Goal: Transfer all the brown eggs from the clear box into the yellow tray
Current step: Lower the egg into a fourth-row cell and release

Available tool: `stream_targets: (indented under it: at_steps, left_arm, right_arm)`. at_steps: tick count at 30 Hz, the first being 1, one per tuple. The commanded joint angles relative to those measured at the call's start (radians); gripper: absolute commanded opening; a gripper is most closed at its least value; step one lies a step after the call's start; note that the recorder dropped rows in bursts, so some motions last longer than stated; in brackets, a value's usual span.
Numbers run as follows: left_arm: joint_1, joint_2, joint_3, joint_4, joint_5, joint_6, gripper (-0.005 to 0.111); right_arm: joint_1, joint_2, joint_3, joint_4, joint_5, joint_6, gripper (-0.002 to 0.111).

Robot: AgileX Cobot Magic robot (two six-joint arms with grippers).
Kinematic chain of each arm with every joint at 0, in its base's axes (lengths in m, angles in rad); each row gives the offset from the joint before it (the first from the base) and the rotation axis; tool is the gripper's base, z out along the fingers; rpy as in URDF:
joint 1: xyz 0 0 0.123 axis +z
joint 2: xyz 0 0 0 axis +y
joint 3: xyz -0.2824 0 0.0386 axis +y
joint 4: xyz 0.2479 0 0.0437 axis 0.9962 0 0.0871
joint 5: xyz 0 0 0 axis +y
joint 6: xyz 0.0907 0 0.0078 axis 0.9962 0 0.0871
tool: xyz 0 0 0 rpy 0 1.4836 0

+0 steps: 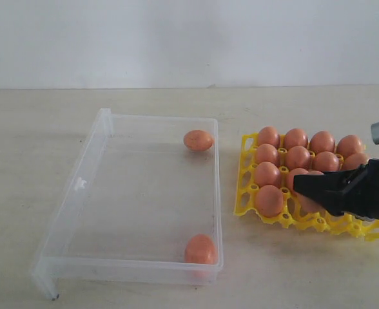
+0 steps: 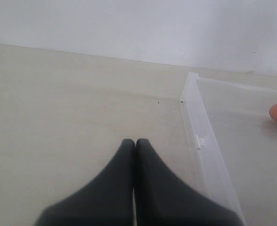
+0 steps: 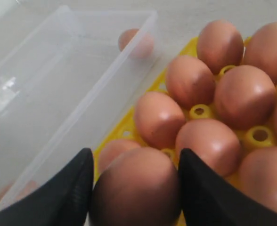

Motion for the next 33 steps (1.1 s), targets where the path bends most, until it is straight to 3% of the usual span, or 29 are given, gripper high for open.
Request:
stream_targets:
  at_steps: [1,7,12,21,33]
  left_arm:
    - [-0.003,0.001,-0.002,-0.002,-0.007,0.000,-0.004]
    - [-0.003,0.001,-0.002,-0.002,-0.007,0.000,-0.004]
    - [-0.003,0.001,-0.002,-0.002,-0.007,0.000,-0.004]
    - [-0.003,0.001,-0.002,-0.002,-0.007,0.000,-0.004]
    - [-0.003,0.001,-0.002,-0.002,-0.007,0.000,-0.004]
  right_arm:
    - [0.031,-0.002,0.004,0.085,0.066,-0.081,0.000]
    - [0.043,-0.002,0.004,0.144,0.033,-0.213,0.000]
    - [0.144,-0.002,0.004,0.197,0.092,-0.323,0.000]
    - [0.149,-0.002,0.004,0.228,0.103,-0.381,0.002]
    - [0.149,-0.002,0.004,0.271,0.129,-0.379,0.052]
